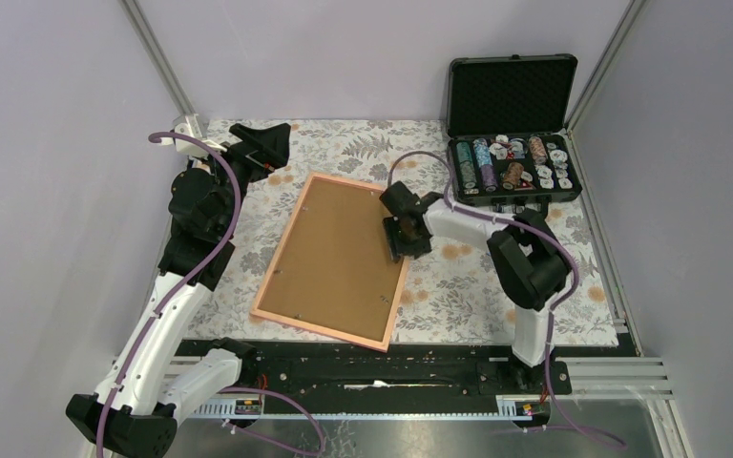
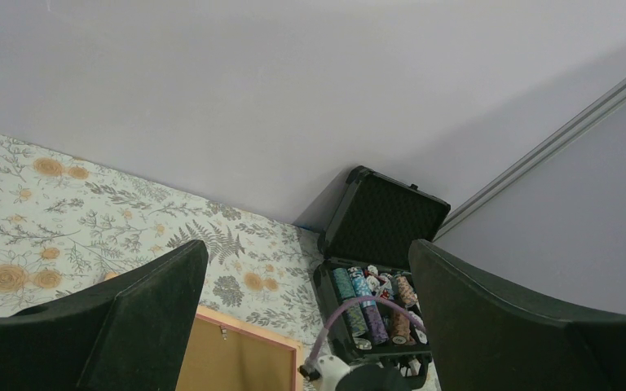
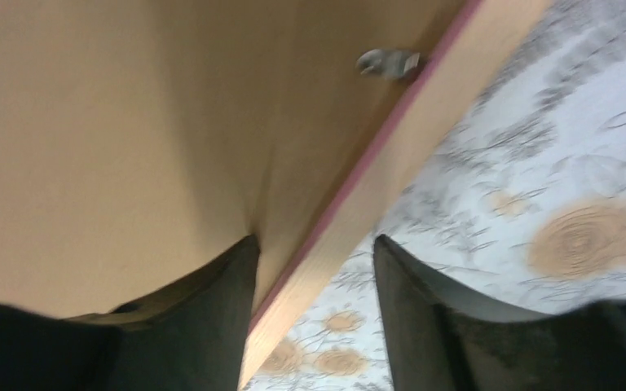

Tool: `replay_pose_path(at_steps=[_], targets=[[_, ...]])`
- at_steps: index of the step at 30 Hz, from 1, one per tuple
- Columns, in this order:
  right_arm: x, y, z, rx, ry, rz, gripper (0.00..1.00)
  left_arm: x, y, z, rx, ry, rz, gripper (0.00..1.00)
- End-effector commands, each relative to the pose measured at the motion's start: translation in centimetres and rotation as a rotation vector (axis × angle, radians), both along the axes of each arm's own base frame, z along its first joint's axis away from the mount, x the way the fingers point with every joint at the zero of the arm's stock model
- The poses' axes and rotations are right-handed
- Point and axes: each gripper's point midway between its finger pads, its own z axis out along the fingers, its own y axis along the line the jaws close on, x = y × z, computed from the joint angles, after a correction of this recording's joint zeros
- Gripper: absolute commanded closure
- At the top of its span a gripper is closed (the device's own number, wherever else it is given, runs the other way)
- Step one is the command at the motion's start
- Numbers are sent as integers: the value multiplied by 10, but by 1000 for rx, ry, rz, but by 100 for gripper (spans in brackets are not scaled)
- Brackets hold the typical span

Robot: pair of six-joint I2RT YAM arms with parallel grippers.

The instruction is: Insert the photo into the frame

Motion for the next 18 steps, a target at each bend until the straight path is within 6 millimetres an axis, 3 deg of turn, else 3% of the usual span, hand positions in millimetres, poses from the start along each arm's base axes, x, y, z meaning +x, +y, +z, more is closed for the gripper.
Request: replay_pose_path(at_steps=[1, 5, 8, 10, 14, 18], targets=[[-28, 7, 6, 55, -8, 14, 47, -10, 3, 33, -24, -81, 3, 1], [-15, 0, 6, 6, -67, 34, 69, -11, 2, 34, -26, -83, -5, 1], [9, 2, 10, -36, -129, 79, 84, -11, 2, 34, -26, -82, -5, 1], [30, 5, 14, -46, -165, 119, 88, -12, 3, 35, -25, -84, -1, 1], [73, 8, 13, 8, -195, 135, 88, -11, 5, 33, -17, -80, 11, 1], [87, 14, 15, 60, -132, 123, 71, -10, 6, 33, -11, -80, 18, 1]])
